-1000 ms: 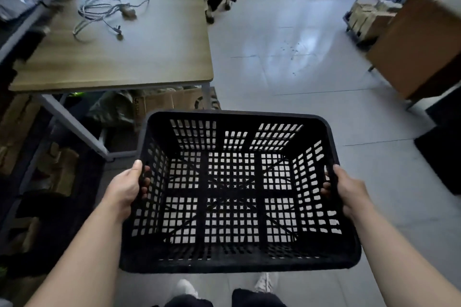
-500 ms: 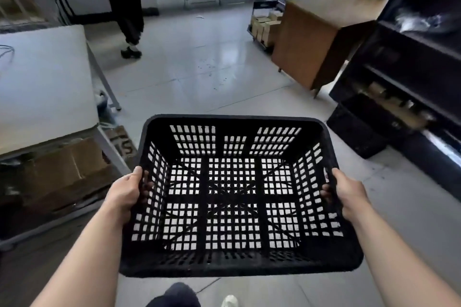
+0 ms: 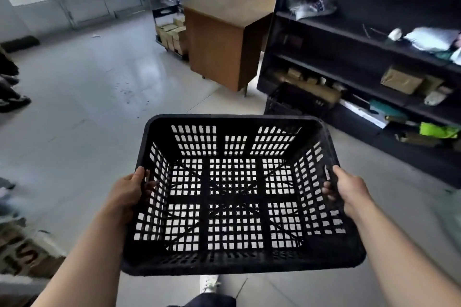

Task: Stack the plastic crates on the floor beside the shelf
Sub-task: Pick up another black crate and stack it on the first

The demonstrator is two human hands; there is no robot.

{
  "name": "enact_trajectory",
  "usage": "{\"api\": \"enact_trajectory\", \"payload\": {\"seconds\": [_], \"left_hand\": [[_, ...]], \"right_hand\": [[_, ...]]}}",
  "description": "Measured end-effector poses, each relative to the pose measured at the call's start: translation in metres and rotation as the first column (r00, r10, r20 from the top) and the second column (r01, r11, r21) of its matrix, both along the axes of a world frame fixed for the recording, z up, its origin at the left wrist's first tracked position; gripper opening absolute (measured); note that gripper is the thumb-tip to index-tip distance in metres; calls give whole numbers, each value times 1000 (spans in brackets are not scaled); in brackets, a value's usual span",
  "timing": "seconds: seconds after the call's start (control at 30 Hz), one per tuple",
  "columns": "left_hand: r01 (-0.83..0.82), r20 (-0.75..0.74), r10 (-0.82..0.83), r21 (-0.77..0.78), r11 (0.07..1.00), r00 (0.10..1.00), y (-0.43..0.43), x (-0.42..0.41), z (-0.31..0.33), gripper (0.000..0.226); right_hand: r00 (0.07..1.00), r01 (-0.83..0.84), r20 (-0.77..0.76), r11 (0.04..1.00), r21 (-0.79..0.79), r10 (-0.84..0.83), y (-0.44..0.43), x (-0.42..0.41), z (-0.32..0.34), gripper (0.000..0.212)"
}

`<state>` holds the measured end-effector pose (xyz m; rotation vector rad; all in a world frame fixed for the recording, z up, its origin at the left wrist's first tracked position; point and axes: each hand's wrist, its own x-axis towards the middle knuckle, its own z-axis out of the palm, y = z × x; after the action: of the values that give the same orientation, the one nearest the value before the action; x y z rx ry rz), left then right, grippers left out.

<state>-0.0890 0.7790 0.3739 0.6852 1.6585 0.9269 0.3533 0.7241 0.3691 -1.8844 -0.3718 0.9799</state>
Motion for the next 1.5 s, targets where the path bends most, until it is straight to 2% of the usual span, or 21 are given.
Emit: {"api": "enact_trajectory", "payload": {"seconds": [0.3,0.43,0.57,1.03,1.5], "left_hand": [[239,-36,-238,13,971,971,175,62,13,34],[296,-68,-294,13,955,953,241,102,7,34],[346,-51,-346,3,938,937,299,147,3,32],[386,-100,-381,39,922,919,491,304,-4,33],[513,-117,-509,5,858,853,739,400,-17,34]], "right_hand": [[972,233,-12,972,-14,-233,73,39,6,19],[953,303,1,953,-17,-303,105,67,3,23],[937,348,-23,938,-16,-348,146,103,0,19],[930,367,-18,930,-32,-368,339,255,-2,21],[878,474,-34,876,-89,-478,547,320,-18,26]]}}
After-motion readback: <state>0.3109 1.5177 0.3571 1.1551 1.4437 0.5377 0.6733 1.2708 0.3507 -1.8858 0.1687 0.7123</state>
